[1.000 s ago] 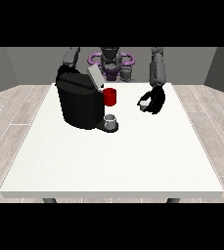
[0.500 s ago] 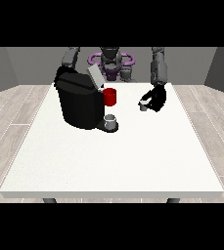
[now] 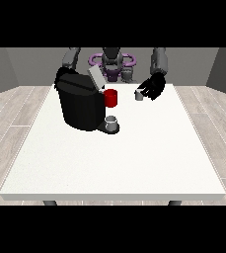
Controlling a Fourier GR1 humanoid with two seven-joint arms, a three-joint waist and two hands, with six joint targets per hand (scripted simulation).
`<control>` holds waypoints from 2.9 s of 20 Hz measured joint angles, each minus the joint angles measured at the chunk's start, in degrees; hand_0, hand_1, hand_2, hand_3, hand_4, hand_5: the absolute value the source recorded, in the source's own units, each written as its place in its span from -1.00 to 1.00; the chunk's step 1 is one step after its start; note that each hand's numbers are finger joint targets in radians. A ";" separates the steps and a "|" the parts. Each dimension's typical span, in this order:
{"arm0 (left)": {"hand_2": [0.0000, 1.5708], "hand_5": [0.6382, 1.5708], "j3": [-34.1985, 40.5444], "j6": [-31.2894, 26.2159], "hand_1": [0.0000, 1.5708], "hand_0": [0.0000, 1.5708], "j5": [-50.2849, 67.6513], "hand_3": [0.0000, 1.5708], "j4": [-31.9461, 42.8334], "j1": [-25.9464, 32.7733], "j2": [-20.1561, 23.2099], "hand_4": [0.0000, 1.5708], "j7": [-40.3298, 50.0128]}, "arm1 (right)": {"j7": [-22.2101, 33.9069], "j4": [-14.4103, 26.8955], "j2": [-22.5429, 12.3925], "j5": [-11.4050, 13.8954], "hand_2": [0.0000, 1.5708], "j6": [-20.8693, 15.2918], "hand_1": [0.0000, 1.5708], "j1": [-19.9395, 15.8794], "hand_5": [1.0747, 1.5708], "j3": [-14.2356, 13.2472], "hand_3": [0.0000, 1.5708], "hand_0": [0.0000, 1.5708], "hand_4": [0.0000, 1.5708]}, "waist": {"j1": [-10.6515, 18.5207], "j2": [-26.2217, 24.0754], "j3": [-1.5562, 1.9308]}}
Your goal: Insert the coffee pod into the coffee machine and close the lid
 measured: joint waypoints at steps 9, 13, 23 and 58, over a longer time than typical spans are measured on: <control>0.71 1.00 2.80 -3.79 0.62 0.62 0.36 0.65 -0.32 -5.23 3.47 -0.30 -0.27 | -0.34 -1.98 0.90 0.20 -1.00 0.64 -1.00 -0.35 1.00 2.47 -1.00 -1.00 -0.39 | -2.95 1.19 -0.02; 0.55 1.00 3.50 -6.25 0.36 0.36 0.51 0.57 -1.07 -8.86 4.64 -0.34 1.39 | -0.24 -1.52 0.04 -0.75 -1.00 1.40 -1.00 -1.74 1.00 1.35 -1.00 -1.00 -0.36 | -3.56 1.30 -0.01; 0.68 1.00 7.32 -7.96 0.61 0.61 1.52 0.59 0.54 -18.11 7.38 -0.34 6.10 | 1.86 -5.52 1.04 0.88 -1.00 -0.26 -1.00 -3.31 1.00 5.12 -1.00 -1.00 -0.35 | -8.56 3.97 -0.01; 0.61 1.00 6.53 -7.97 0.54 0.54 -1.88 0.52 1.83 -22.99 4.46 -0.37 7.08 | -0.04 -5.27 -1.15 -1.04 -1.00 0.03 -1.00 -4.91 1.00 0.42 -1.00 -1.00 -0.42 | -8.98 8.32 -0.01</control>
